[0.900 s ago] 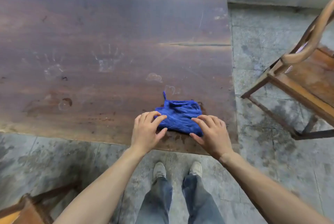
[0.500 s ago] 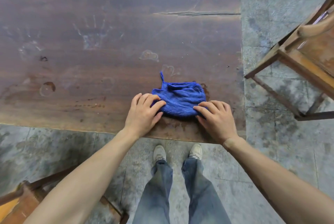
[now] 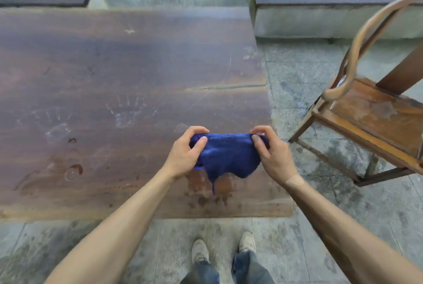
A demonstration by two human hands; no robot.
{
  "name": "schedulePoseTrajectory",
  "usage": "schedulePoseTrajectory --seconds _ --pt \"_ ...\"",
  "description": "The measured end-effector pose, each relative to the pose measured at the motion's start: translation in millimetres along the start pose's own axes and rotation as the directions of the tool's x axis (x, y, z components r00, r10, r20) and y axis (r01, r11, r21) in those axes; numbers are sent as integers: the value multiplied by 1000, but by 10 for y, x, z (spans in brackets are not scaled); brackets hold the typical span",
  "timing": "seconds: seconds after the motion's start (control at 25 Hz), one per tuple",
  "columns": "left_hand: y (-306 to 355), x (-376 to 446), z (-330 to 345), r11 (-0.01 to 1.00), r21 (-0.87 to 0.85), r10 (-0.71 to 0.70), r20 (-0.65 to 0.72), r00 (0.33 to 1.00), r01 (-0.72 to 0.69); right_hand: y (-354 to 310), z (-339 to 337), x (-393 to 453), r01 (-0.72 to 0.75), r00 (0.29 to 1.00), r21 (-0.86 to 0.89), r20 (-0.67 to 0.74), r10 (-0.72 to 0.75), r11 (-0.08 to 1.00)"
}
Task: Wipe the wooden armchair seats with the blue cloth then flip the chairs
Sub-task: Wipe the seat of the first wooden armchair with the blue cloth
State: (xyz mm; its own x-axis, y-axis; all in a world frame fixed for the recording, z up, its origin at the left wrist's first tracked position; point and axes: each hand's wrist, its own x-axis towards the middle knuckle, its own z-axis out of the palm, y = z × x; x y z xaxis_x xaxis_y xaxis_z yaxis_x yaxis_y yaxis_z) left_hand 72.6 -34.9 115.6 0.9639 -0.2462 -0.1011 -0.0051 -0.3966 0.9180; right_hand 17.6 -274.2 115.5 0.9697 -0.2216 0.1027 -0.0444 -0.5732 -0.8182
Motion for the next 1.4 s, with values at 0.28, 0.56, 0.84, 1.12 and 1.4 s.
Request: schedulePoseTrajectory --seconds 0.28,0.56,0.84,1.12,1.4 --pt "1288 235 -54 959 -221 208 127 970 -177 -729 -1137 10 -25 996 330 -69 51 943" --pt "2265 298 1096 886 -333 413 251 876 -322 -518 -2258 -465 26 872 302 -472 126 953" --pt "2994 158 2588 830 -459 513 402 758 -318 65 -3495 -1097 16 733 277 -657 177 961" --pt "3317 213 3540 828 -472 526 467 711 -302 609 -4242 -1233 9 700 252 -693 174 968" --pt "3473 689 4052 848 -460 477 450 755 -262 1118 -4549 -677 -2 707 264 -682 188 964"
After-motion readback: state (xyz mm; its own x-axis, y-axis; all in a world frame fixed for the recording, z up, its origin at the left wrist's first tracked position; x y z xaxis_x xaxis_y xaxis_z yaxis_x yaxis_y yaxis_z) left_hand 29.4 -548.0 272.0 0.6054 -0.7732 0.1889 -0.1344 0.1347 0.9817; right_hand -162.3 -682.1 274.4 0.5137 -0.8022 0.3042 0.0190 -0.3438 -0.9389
